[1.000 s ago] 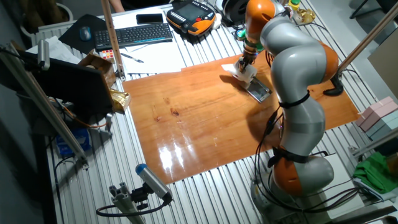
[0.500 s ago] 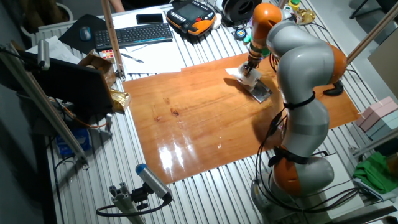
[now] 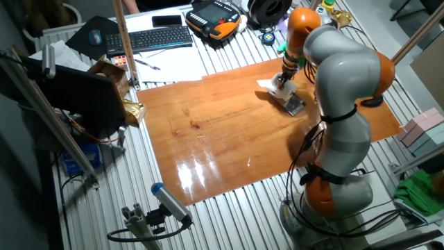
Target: Put the toilet paper on its holder
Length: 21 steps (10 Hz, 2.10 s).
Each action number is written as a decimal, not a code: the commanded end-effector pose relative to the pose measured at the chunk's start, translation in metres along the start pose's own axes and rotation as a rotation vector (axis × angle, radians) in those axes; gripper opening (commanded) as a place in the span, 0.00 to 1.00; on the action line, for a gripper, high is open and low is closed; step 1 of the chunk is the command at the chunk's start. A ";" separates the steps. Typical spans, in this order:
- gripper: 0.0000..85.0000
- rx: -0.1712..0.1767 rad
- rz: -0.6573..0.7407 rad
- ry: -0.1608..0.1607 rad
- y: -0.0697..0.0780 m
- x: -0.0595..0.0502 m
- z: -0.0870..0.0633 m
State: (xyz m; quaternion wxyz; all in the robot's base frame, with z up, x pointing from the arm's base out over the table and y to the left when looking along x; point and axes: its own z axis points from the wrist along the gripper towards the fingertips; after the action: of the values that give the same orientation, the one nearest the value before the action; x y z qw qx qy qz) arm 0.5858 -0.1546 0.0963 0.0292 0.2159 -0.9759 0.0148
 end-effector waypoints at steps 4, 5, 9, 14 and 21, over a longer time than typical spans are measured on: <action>0.01 -0.009 0.007 0.034 0.000 0.019 -0.003; 0.01 -0.009 0.010 0.034 0.000 0.026 -0.005; 0.01 -0.008 0.003 0.003 -0.001 0.037 0.002; 0.03 -0.016 -0.011 0.019 -0.010 0.045 0.004; 0.01 -0.029 -0.011 0.026 -0.013 0.039 -0.001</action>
State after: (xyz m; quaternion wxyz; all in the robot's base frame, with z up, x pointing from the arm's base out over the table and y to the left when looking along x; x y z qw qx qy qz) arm 0.5559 -0.1830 0.1004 0.0460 0.2198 -0.9745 0.0016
